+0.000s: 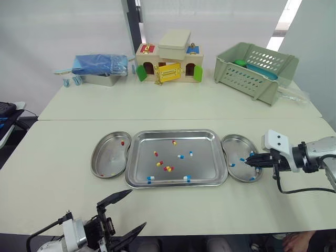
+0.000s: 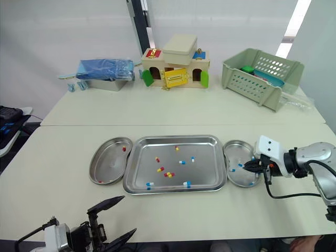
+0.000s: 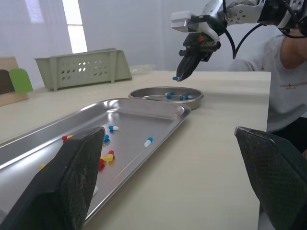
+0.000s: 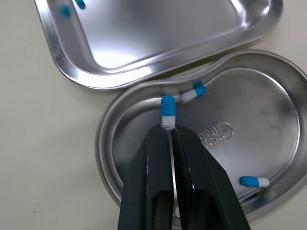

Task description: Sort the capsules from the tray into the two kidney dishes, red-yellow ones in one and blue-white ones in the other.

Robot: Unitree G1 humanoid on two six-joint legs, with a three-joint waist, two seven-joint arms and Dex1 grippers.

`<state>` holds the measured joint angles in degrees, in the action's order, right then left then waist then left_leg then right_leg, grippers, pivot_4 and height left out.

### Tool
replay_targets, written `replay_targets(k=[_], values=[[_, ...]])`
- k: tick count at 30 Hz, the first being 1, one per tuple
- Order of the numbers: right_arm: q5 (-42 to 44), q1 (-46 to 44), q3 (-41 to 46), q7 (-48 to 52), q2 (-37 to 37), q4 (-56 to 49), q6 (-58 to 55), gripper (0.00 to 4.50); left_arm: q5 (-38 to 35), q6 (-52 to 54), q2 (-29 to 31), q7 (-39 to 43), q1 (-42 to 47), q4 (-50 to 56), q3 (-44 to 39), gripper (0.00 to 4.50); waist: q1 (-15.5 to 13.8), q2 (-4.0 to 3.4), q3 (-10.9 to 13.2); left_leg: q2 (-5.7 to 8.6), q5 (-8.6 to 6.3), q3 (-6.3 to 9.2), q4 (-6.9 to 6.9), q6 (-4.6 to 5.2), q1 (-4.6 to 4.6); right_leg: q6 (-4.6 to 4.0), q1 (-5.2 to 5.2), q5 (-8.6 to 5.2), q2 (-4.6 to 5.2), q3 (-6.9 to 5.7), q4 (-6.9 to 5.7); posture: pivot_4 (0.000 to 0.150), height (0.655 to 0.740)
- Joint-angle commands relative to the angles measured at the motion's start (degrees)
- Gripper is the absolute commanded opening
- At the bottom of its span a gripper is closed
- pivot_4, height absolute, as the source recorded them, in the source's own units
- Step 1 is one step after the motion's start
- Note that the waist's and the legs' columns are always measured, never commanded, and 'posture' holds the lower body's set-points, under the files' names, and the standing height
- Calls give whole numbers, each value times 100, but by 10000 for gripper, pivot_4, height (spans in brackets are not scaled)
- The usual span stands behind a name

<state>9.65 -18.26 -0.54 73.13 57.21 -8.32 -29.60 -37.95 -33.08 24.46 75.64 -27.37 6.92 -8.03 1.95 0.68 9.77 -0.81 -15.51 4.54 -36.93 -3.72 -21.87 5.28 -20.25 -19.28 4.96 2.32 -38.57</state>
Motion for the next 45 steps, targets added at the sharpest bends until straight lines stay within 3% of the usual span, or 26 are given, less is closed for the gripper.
replay_targets(k=[1,11,17,24,37,45], values=[[-79,6,-65,-48,137,107,178,120,-70,3,-38,-20,-86,113,-25,45000,-2,2,1,0,0,0,0,0,0,0,0,0,0,0,1,1500,7400],[60,-54,-87,-1,148,280,333,25394,-53,-25,-50,-137,-148,150,-73,45000,-6,3,2,0,0,1,0,0,0,0,1,0,0,-1,1,1500,7400],[413,-35,260,156,237,342,362,44657,-36,25,-97,-313,-179,139,-135,45000,-7,3,3,0,0,1,0,0,0,0,1,0,0,0,1,1500,7400],[573,22,772,438,562,1339,937,44657,-238,408,-146,-941,-504,483,-506,45000,-13,16,11,0,0,1,0,0,0,0,3,0,1,-1,3,1500,7400],[-210,-1397,355,534,419,5242,2792,44657,-255,804,-385,-2337,-1092,550,-2088,45000,6,14,17,0,0,-7,1,0,4,0,4,0,2,3,7,1500,7400],[-294,-1862,360,725,230,6418,3470,44657,-447,1611,712,-2544,-676,-388,-3385,45000,24,10,20,0,0,-7,1,0,5,0,4,0,2,2,4,1500,7400]])
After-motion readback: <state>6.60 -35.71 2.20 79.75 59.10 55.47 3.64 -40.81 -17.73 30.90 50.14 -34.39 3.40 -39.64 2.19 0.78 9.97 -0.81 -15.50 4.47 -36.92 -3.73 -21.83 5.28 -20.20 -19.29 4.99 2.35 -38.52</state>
